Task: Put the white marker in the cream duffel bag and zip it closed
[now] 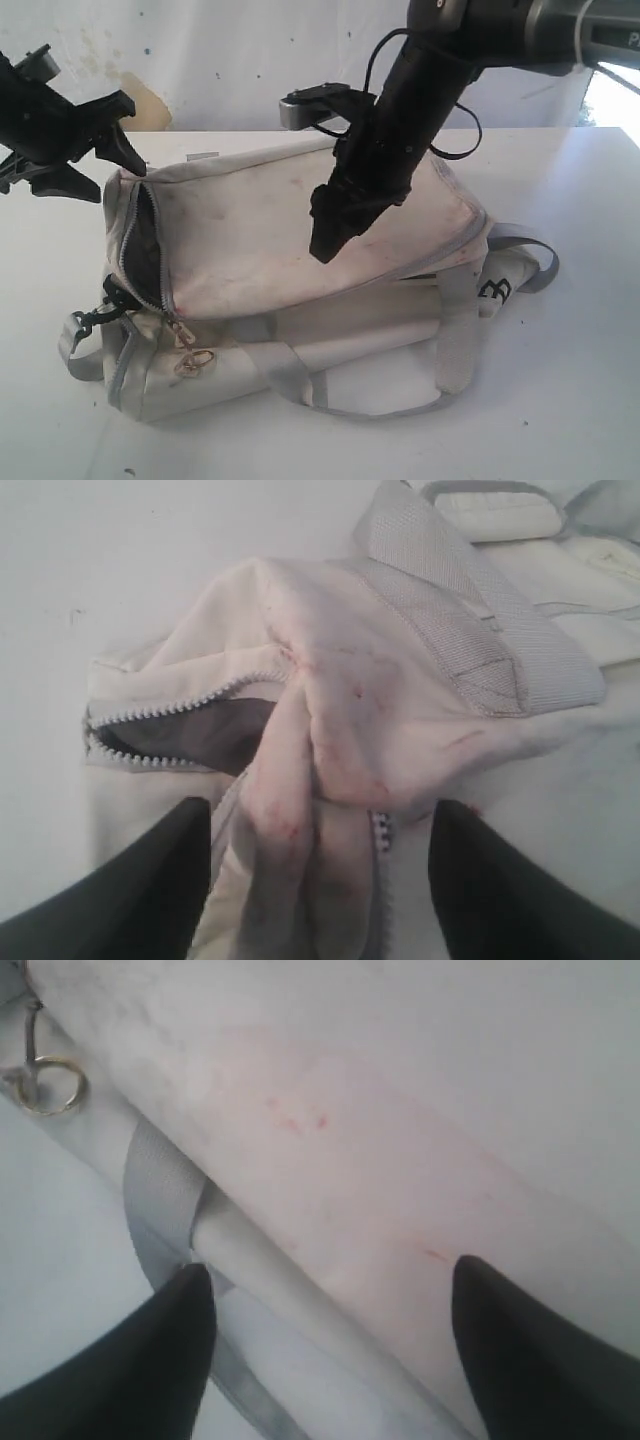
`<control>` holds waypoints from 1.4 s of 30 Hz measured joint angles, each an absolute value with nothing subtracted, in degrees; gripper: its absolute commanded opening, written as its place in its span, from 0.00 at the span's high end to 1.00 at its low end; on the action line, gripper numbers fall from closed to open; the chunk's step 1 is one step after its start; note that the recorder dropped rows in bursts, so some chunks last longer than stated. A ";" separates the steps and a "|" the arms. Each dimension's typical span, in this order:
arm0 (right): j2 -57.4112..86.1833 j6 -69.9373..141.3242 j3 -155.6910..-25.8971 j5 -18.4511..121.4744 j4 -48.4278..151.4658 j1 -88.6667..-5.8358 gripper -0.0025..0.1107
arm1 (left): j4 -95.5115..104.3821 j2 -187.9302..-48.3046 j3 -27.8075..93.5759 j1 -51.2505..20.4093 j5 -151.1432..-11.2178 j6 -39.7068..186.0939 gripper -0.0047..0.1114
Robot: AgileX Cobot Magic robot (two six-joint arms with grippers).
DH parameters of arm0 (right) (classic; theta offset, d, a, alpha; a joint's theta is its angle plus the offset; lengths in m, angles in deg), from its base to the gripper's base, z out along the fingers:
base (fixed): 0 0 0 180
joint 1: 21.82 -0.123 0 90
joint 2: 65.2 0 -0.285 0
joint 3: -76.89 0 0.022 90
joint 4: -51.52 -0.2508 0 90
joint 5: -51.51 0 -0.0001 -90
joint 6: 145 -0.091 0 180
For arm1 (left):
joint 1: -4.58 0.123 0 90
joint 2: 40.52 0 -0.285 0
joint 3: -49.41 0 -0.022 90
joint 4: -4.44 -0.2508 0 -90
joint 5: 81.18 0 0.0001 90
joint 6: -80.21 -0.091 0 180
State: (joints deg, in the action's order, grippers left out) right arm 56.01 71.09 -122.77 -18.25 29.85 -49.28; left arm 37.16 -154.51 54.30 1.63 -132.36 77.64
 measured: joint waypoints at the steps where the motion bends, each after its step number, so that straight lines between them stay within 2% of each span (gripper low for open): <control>1: 56.01 72.65 -122.77 -18.25 30.47 -50.63 0.43 | 38.36 -155.49 55.09 2.20 -133.68 77.22 0.38; 4: 56.01 80.74 -122.77 -17.53 32.71 -54.98 0.43 | 41.55 -157.48 55.97 3.67 -135.42 75.29 0.38; 6: 56.01 85.73 -122.77 -15.89 33.93 -57.60 0.43 | 44.27 -158.50 55.97 4.16 -135.79 74.28 0.42; 8: 56.01 87.94 -122.72 -14.33 34.76 -58.94 0.43 | 46.10 -159.22 55.97 4.43 -135.83 74.04 0.52; 14: 57.43 89.28 -122.72 -9.09 35.65 -62.36 0.43 | 54.28 -160.88 55.97 4.58 -135.92 73.33 0.93; 15: 57.69 89.41 -122.64 -8.66 35.65 -62.99 0.43 | 55.40 -161.10 55.97 4.58 -135.92 73.00 0.96; 21: 58.05 89.65 -122.64 -6.37 35.65 -65.49 0.43 | 62.12 -161.10 55.97 5.85 -135.55 72.74 0.96; 29: 58.07 87.68 -122.64 3.91 35.86 -67.04 0.43 | 74.09 -161.19 55.97 9.19 -135.78 75.26 0.96; 35: 58.30 85.60 -122.64 7.72 35.86 -68.06 0.57 | 77.97 -161.95 55.97 9.34 -134.54 75.58 0.96; 39: 59.64 79.80 -122.64 7.38 35.86 -68.19 0.57 | 77.72 -163.07 55.97 9.50 -134.41 75.78 0.96; 42: 60.68 66.61 -122.64 4.77 35.86 -68.28 0.57 | 77.35 -163.54 55.97 9.62 -134.41 75.48 0.96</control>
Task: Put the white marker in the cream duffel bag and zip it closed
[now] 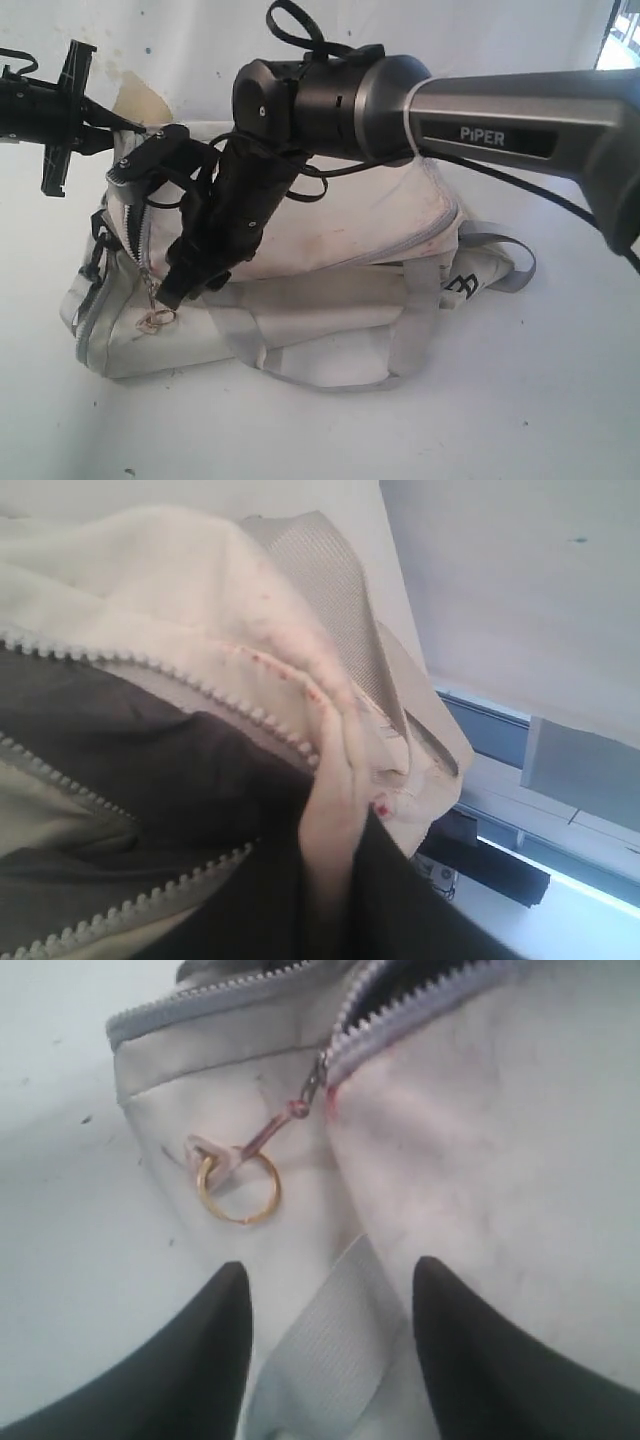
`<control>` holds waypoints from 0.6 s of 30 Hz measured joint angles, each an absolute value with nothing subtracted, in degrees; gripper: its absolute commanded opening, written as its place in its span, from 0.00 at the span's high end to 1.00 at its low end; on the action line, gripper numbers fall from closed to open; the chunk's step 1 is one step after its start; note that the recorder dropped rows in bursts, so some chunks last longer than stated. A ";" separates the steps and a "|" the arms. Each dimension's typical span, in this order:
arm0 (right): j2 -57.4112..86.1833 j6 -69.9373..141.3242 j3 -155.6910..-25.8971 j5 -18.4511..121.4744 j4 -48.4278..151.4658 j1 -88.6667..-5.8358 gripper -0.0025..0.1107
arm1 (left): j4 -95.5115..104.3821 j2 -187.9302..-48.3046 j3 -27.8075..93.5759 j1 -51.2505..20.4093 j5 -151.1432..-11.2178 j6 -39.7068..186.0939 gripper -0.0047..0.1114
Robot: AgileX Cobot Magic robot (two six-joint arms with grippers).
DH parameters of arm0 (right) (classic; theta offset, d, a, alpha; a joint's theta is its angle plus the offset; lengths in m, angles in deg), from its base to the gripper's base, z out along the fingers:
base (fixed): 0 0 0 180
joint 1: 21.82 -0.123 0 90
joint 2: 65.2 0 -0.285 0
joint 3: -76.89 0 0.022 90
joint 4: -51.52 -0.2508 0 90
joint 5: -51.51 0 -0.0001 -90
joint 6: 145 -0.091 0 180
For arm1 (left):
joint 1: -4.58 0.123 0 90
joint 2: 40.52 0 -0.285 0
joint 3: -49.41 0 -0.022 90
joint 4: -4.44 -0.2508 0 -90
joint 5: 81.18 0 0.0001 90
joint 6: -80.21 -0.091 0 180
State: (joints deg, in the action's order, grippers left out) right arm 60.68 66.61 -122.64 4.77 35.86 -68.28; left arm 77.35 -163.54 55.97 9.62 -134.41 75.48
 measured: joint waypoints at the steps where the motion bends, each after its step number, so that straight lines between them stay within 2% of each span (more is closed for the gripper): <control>1: 60.81 63.48 -122.64 4.18 35.86 -68.28 0.57 | 77.08 -163.54 55.97 9.62 -134.41 75.39 0.96; 3: 60.79 56.07 -122.64 2.81 36.96 -68.40 0.59 | 76.83 -163.54 55.97 9.62 -134.41 74.47 0.96; 6: 60.07 47.65 -122.64 1.27 45.42 -68.54 0.67 | 76.48 -163.54 55.97 9.62 -134.52 74.26 0.96; 11: 59.13 42.93 -122.64 -6.10 65.95 -71.36 0.68 | 75.98 -163.54 55.97 9.62 -134.52 74.12 0.96; 16: 57.49 51.40 -117.40 7.47 68.02 -75.65 0.66 | 76.10 -163.77 55.97 10.31 -138.03 74.28 0.96; 18: 57.35 53.63 -115.33 13.28 67.93 -76.55 0.57 | 76.26 -164.17 55.97 11.26 -140.58 75.29 0.96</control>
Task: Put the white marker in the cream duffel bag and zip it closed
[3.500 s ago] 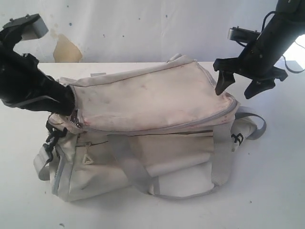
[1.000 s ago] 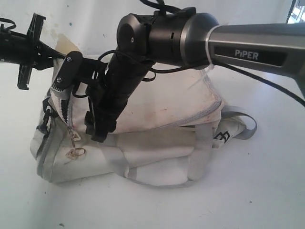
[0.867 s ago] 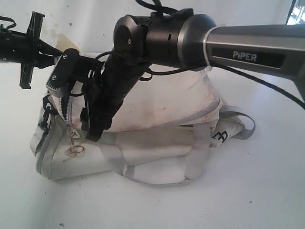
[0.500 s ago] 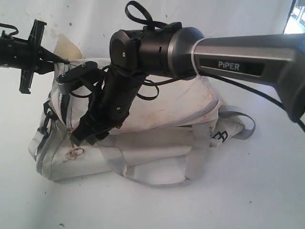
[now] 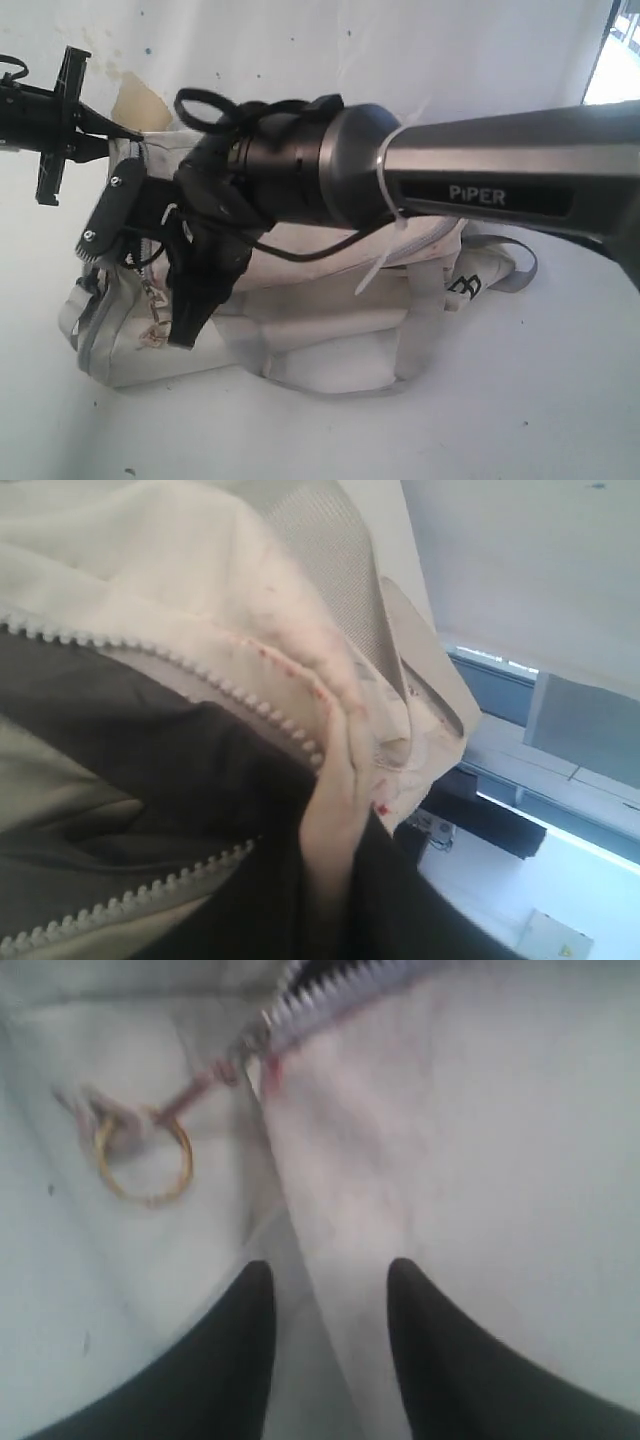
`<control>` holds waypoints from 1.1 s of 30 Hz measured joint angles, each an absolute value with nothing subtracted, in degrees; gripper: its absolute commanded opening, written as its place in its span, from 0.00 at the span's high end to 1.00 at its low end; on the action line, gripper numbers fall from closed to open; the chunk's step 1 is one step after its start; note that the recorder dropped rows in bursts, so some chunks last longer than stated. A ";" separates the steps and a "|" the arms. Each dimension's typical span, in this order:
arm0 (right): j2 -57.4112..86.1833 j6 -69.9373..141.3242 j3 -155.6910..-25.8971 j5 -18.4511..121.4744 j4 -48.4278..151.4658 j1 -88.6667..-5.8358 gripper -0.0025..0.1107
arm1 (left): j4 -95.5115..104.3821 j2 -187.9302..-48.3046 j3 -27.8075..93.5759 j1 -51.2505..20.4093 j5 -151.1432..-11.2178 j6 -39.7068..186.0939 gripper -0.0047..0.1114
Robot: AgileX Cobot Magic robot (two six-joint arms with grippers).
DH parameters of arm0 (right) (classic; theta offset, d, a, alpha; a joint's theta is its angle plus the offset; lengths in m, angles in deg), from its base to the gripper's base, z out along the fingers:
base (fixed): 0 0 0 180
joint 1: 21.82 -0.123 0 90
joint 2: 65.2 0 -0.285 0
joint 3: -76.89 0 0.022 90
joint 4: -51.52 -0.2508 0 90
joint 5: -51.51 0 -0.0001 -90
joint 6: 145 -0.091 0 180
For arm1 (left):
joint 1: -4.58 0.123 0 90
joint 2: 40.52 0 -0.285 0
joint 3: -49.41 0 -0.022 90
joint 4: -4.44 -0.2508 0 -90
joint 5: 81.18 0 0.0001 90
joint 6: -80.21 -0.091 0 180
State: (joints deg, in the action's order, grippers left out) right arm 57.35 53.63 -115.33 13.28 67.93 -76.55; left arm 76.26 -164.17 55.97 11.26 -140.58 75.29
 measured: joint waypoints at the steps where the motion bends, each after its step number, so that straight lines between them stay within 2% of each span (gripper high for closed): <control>1: 57.35 54.26 -113.99 17.06 67.93 -76.92 0.51 | 76.35 -164.67 55.97 11.78 -141.97 75.86 0.96; 2: 57.35 54.57 -113.02 19.90 67.93 -77.12 0.38 | 76.35 -165.12 55.97 12.28 -143.31 76.38 0.96; 4: 57.84 55.09 -111.34 25.73 67.93 -77.11 0.30 | 76.35 -166.04 55.97 13.08 -144.82 76.94 0.96; 12: 58.85 54.66 -110.82 28.12 67.93 -77.14 0.39 | 76.46 -166.17 55.97 13.46 -144.27 78.17 0.96; 19: 62.59 54.51 -110.72 25.94 71.17 -77.14 0.41 | 76.46 -167.38 55.97 14.87 -146.00 80.21 0.96; 21: 63.22 53.68 -110.72 26.18 74.42 -77.14 0.46 | 76.46 -167.89 55.97 14.92 -146.63 80.79 0.96; 27: 63.69 53.04 -110.69 26.79 77.78 -77.14 0.77 | 76.48 -168.63 55.97 15.01 -147.49 81.29 0.96; 29: 63.69 52.36 -110.69 27.04 78.01 -77.14 0.98 | 76.48 -168.72 55.97 15.01 -147.49 81.29 0.96; 33: 63.22 50.61 -110.69 25.68 78.55 -77.14 0.98 | 76.48 -168.72 55.97 15.01 -147.16 81.29 0.96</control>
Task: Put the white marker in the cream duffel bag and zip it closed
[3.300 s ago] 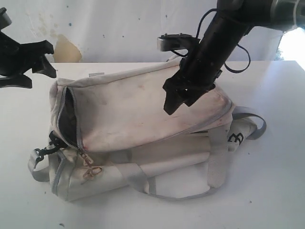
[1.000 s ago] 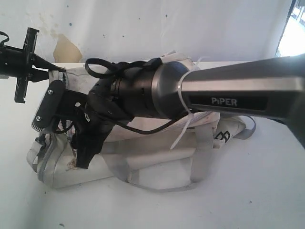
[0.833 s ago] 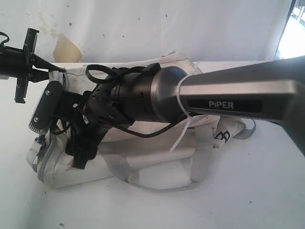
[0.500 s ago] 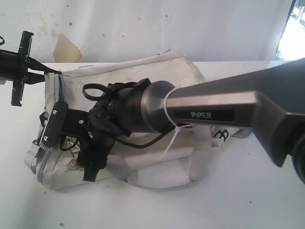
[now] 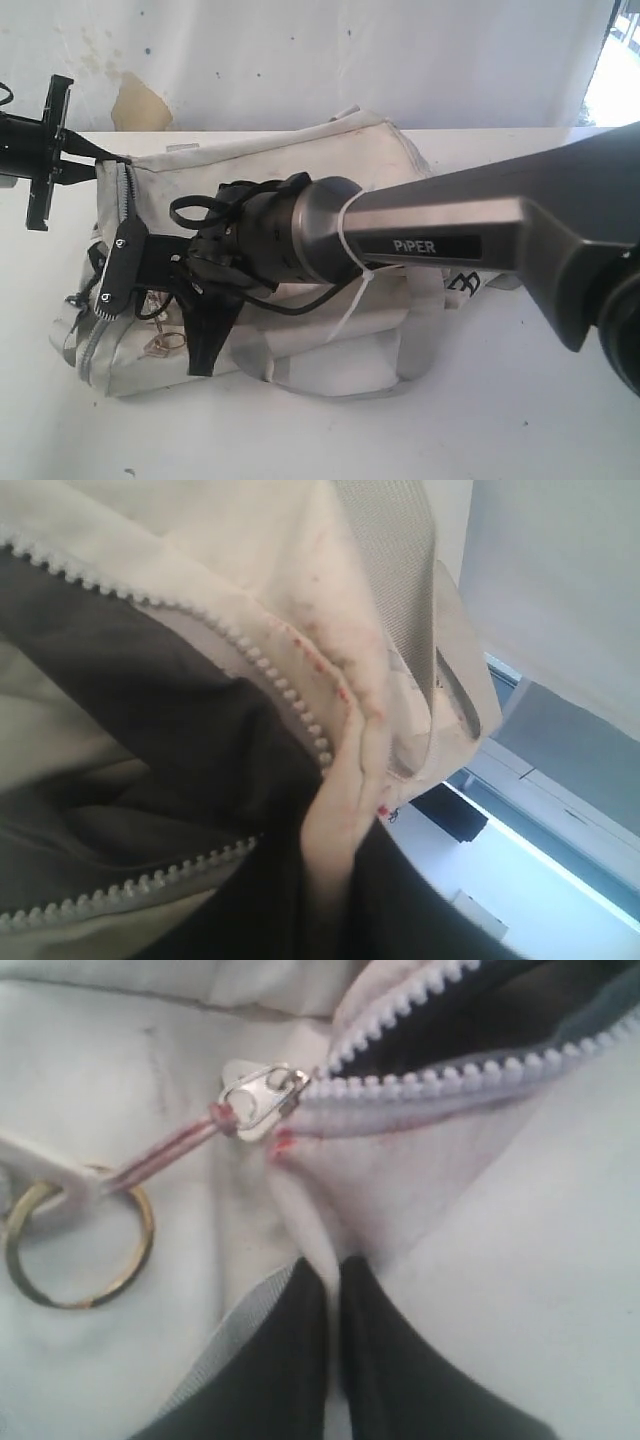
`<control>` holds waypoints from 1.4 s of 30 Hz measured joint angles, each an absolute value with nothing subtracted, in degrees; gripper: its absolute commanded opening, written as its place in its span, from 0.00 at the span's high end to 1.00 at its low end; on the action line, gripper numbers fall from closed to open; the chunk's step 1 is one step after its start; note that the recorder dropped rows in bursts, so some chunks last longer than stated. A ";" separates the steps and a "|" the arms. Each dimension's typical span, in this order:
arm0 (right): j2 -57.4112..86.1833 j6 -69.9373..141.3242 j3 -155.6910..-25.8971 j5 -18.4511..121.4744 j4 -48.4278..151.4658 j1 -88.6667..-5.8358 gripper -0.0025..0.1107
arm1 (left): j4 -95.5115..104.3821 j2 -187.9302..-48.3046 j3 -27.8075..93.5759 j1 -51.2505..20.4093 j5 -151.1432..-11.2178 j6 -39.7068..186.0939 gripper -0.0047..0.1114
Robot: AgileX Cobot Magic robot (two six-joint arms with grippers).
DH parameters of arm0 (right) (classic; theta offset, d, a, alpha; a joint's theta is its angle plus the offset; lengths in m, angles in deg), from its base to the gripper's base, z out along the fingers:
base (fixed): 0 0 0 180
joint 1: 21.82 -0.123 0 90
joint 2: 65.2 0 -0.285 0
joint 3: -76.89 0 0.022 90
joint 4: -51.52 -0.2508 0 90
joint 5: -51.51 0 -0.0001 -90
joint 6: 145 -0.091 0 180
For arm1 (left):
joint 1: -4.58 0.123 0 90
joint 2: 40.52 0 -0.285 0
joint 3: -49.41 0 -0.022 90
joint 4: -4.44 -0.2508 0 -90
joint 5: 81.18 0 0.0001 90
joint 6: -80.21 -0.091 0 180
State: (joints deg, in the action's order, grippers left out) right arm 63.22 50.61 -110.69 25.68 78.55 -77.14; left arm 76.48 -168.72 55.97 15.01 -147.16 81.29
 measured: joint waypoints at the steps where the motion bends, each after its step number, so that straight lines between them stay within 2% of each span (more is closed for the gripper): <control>1: 62.48 50.16 -110.69 24.69 78.55 -77.14 0.98 | 76.48 -168.72 55.97 15.01 -147.02 81.29 0.96; 14: 53.29 45.72 -110.69 17.58 75.52 -77.36 0.98 | 83.83 -172.46 55.97 15.01 -145.77 82.55 0.95; 17: 52.31 45.72 -110.69 17.58 74.45 -77.36 0.98 | 85.52 -172.61 55.97 15.01 -145.77 77.71 0.83; 23: 52.16 45.61 -110.69 16.21 73.25 -77.36 0.98 | 88.04 -172.61 55.97 15.05 -143.27 60.24 0.43; 26: 52.16 45.32 -110.69 15.98 72.61 -77.36 0.98 | 88.76 -172.61 55.97 15.30 -142.64 55.24 0.32; 29: 52.16 43.90 -110.69 15.95 72.25 -77.36 0.98 | 88.98 -172.61 55.97 15.57 -142.83 51.38 0.34; 34: 52.16 40.44 -110.69 15.85 72.25 -77.36 0.98 | 89.09 -171.96 55.97 17.23 -146.00 41.13 0.44; 42: 52.16 38.05 -110.69 15.85 72.25 -77.36 0.98 | 83.72 -166.36 55.97 21.15 -150.32 33.48 0.40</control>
